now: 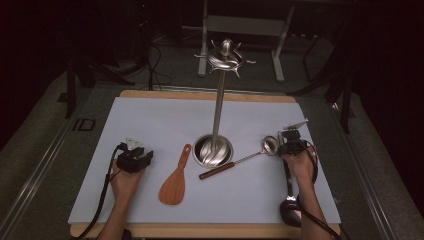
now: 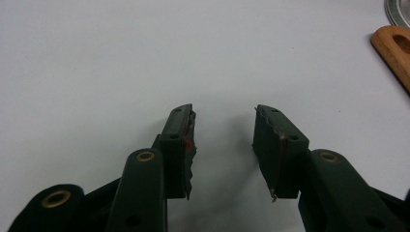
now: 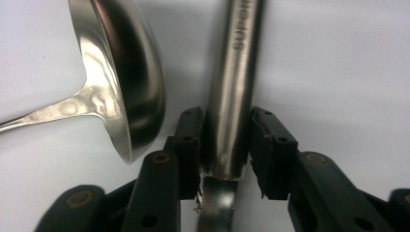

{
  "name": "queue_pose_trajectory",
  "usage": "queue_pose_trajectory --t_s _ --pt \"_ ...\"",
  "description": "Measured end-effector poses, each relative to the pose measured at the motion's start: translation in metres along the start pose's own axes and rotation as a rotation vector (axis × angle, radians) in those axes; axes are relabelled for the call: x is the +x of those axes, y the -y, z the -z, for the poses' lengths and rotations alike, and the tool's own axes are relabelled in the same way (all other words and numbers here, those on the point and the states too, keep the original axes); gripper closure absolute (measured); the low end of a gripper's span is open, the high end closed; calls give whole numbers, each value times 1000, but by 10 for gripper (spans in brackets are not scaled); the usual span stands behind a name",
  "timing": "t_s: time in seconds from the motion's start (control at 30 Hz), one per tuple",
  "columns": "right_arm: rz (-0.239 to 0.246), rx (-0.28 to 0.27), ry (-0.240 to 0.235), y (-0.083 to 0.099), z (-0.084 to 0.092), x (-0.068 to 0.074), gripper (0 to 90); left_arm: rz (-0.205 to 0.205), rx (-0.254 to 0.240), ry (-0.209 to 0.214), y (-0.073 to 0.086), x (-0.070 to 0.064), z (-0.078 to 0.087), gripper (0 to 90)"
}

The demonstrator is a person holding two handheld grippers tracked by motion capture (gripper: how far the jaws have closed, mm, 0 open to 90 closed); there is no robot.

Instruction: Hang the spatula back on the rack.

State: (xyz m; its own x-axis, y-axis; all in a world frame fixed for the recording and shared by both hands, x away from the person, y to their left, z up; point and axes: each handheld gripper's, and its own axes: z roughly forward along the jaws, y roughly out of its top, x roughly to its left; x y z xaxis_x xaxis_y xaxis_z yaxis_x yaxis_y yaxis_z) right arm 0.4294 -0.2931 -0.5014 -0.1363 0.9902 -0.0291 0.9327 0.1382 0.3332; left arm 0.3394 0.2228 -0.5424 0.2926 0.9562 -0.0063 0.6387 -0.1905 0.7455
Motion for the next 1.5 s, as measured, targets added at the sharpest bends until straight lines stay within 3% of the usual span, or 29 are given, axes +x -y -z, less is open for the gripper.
queue_pose_trajectory --t_s 0.17,0.43,0.63,0.9,1.5 --pt "-7 4 -5 -2 -1 -1 683 -1 0 -1 0 0 0 594" --pt "16 63 19 -10 -2 3 684 -1 0 0 0 0 0 592" --pt "-23 59 -3 -10 0 0 692 -1 0 1 0 0 0 590" --pt "-27 -12 -31 -4 14 -3 692 -2 0 -1 0 0 0 590" --pt "38 -170 -24 8 54 7 693 -3 -1 -2 0 0 0 590"
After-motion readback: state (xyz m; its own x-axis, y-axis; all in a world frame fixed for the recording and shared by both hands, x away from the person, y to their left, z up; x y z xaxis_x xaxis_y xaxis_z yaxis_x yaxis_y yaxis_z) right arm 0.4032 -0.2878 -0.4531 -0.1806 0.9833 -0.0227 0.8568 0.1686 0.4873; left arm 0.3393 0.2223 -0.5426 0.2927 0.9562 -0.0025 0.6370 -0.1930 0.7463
